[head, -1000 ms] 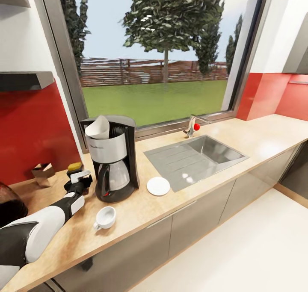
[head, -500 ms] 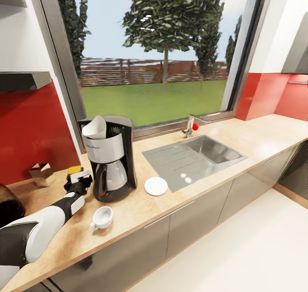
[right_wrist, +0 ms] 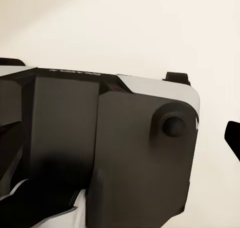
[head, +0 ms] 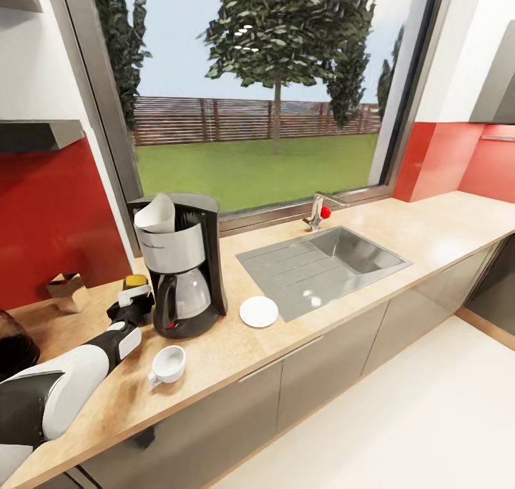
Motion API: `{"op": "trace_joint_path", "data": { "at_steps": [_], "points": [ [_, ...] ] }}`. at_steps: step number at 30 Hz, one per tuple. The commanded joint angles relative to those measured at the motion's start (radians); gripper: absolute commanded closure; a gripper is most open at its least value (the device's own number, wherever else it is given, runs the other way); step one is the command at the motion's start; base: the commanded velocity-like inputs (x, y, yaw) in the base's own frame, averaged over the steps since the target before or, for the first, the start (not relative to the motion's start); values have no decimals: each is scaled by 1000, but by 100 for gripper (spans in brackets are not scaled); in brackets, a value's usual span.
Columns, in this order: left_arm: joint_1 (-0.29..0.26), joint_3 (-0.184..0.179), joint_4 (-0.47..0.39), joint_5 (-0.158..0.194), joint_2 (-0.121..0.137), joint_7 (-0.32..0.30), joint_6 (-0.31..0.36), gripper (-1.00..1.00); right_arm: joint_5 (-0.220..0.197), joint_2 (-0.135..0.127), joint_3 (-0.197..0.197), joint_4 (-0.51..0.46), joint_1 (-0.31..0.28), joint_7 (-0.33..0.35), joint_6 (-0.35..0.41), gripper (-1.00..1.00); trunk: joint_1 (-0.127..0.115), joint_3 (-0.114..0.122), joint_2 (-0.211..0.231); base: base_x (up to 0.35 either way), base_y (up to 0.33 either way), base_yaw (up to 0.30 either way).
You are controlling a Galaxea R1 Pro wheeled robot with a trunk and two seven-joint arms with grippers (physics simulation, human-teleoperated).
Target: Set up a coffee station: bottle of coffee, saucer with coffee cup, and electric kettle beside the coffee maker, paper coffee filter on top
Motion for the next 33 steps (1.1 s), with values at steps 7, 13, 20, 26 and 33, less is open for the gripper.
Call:
{"op": "trace_joint_path", "data": {
  "at_steps": [7, 13, 20, 26, 33],
  "points": [
    [-1, 7, 1, 1, 0, -2, -4, -100, 2, 0, 2, 2, -1, 2, -1, -100, 0, -2, -2, -4, 0, 0],
    [-1, 7, 1, 1, 0, -2, -4, -100, 2, 0, 1, 2, -1, 2, -1, -100, 0, -2, -2, -133, 0, 0],
    [-1, 7, 1, 1, 0, -2, -4, -100, 2, 0, 2, 2, -1, 2, -1, -100, 0, -2, -2, -13, 0, 0],
    [-1, 7, 1, 1, 0, -2, -4, -100, 1, 0, 1, 2, -1, 2, -1, -100, 0, -2, -2, -4, 0, 0],
    [-1, 7, 1, 1, 0, -2, -4, -100, 1, 0, 2, 2, -2, 2, -1, -100, 0, -2, -2, -134, 0, 0]
  ]
}}
